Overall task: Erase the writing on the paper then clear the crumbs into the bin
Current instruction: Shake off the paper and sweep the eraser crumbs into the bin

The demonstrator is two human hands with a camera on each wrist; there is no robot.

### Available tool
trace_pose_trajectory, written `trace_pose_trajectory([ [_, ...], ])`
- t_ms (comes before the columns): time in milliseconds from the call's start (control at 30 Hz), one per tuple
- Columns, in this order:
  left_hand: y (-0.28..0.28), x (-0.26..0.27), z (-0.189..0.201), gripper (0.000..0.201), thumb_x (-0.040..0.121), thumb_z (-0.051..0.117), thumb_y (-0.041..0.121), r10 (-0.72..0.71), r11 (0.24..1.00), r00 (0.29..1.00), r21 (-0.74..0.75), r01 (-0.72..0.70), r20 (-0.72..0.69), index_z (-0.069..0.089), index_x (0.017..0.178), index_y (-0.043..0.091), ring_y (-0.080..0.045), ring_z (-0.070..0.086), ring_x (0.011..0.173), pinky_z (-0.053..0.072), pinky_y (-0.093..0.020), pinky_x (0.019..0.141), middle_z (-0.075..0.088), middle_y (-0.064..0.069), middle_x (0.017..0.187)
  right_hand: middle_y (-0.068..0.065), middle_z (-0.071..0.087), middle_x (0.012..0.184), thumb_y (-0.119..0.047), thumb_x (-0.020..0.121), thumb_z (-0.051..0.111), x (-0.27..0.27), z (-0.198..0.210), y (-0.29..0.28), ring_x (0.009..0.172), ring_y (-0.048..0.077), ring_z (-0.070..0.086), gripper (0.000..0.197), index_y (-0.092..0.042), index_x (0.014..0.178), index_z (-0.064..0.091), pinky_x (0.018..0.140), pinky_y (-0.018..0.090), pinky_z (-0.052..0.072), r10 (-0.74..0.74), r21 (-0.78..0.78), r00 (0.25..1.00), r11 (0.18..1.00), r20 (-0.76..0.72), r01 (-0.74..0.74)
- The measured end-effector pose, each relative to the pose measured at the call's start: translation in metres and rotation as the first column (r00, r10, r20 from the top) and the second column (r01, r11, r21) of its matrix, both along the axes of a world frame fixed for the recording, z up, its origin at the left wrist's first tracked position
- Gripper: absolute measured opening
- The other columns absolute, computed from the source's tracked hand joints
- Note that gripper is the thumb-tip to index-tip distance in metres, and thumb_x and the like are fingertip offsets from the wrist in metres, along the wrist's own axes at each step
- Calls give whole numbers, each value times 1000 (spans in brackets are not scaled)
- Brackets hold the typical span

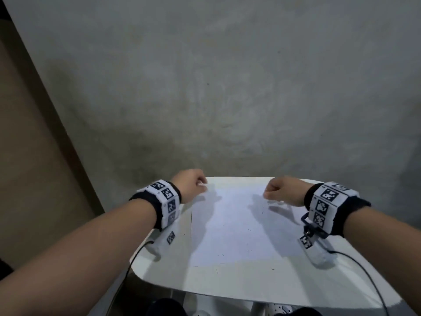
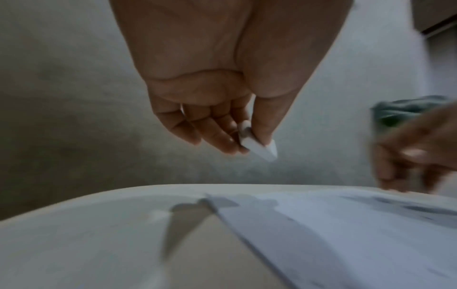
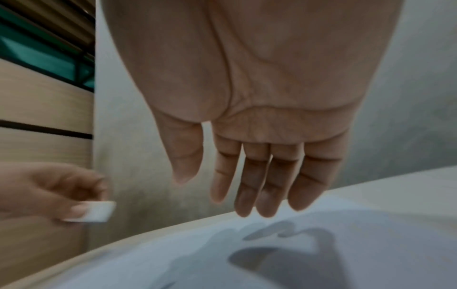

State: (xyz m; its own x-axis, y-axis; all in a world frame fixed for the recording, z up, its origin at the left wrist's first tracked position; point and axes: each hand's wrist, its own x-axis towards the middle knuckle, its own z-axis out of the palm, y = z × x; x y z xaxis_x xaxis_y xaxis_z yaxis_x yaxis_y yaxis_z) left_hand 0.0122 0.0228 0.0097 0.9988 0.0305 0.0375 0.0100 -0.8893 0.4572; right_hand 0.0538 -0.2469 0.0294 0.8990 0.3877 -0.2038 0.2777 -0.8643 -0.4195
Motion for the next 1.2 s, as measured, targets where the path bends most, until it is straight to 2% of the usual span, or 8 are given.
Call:
trace_pose_trajectory([
  [133, 55, 12, -5, 13, 92, 66, 17, 253, 967, 967, 10, -253, -33, 70, 101, 10, -29, 64, 100, 45, -27, 79, 71, -11, 106, 6, 60, 118, -33, 89, 63, 28, 3, -37, 100, 19, 53, 42, -7, 122, 58, 82, 24, 38, -116, -275, 992, 953, 53, 126],
  [267, 78, 20, -25, 13, 91, 65, 18, 296, 952, 950, 111, -285, -104, 73, 99, 10, -29, 66, 96, 45, -25, 74, 73, -11, 102, 5, 47, 140, -39, 76, 75, 40, -8, -57, 124, 23, 48, 78, -14, 141, 38, 97, 29, 39, -152, -384, 988, 913, -4, 138],
  [367, 80, 23, -34, 12, 92, 66, 26, 295, 945, 950, 178, -274, -101, 71, 97, 18, -24, 61, 89, 41, -23, 71, 71, -7, 104, 2, 50, 134, -44, 78, 72, 38, -9, -55, 114, 20, 50, 72, -15, 135, 40, 89, 26, 39, -64, -480, 998, 876, -25, 44],
  [600, 71, 30, -32, 27, 94, 57, 26, 264, 912, 960, 348, -215, -98, 61, 120, 26, -28, 56, 118, 46, -35, 96, 53, -6, 134, 5, 56, 120, -44, 76, 72, 43, -16, -52, 110, 24, 55, 61, -11, 122, 49, 91, 33, 45, -10, -526, 1000, 851, 0, 9],
  [700, 47, 33, -26, 24, 94, 55, 36, 127, 941, 990, 323, -103, -55, 62, 116, 28, -24, 56, 115, 46, -36, 95, 56, 1, 125, 5, 56, 121, -44, 75, 73, 45, -19, -53, 110, 24, 56, 61, -10, 121, 49, 93, 34, 46, -6, -516, 1000, 857, 4, 7],
  [833, 18, 37, -22, 38, 85, 66, 52, 46, 950, 968, 309, 34, -246, 63, 110, 24, -18, 60, 100, 49, -29, 86, 61, 7, 107, 3, 56, 120, -45, 72, 74, 47, -23, -54, 110, 23, 55, 65, -12, 122, 49, 95, 36, 47, -16, -489, 1000, 872, 7, 17],
  [1033, 13, 38, -15, 14, 89, 65, 20, 63, 974, 952, 226, 6, -300, 71, 101, 17, -21, 55, 84, 40, -22, 67, 61, -2, 93, -6, 45, 83, -53, 65, 72, 46, -27, -53, 85, 22, 52, 46, -26, 70, 35, 81, 35, 47, -40, -484, 999, 874, 28, 49],
  [1200, 27, 29, 3, 4, 92, 64, 17, -13, 999, 993, 47, 19, -118, 64, 88, 18, -17, 58, 77, 43, -23, 67, 63, 3, 84, -7, 51, 81, -50, 65, 73, 38, -21, -53, 82, 20, 52, 43, -22, 75, 42, 75, 33, 44, -82, -404, 997, 912, -11, 70],
])
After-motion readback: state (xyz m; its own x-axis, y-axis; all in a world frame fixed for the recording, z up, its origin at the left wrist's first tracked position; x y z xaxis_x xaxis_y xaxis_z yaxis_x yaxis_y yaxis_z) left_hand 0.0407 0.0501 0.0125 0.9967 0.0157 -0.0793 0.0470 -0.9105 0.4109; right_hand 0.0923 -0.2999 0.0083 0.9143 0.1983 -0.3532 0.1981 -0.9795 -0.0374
